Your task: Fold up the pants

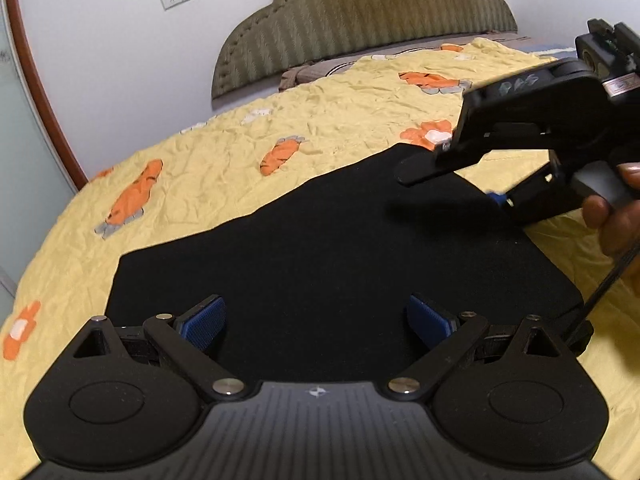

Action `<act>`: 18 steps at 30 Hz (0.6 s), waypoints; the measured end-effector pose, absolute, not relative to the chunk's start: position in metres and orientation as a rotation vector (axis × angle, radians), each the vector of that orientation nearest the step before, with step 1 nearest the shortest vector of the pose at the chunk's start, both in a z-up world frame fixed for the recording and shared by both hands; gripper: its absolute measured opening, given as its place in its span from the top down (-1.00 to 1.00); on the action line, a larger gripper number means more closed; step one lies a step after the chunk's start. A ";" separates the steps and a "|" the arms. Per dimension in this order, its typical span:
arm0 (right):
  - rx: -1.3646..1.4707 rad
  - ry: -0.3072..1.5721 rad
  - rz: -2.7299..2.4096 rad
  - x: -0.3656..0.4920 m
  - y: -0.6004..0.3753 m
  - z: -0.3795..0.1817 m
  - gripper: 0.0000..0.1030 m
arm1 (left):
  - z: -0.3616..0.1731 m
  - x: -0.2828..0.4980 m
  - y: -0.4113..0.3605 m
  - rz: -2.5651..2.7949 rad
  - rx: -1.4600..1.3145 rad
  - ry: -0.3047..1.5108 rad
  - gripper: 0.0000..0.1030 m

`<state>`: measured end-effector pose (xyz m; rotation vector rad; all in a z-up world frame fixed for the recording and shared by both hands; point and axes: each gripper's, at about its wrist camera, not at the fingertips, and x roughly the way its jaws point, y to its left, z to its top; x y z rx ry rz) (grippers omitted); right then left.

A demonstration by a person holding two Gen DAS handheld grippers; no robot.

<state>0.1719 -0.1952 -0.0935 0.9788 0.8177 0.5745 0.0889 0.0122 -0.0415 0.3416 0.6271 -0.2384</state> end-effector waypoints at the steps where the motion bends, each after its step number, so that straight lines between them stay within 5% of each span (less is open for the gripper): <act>1: 0.985 0.818 0.557 0.176 -0.195 -0.093 0.03 | -0.041 0.089 0.012 -0.236 0.336 0.631 -0.91; 3: 0.971 0.808 0.503 0.182 -0.198 -0.096 0.73 | -0.040 0.090 0.011 -0.236 0.333 0.634 -0.91; 18: 0.780 0.729 0.444 0.154 -0.225 -0.054 0.85 | -0.036 0.095 -0.043 -0.349 0.307 0.630 -0.91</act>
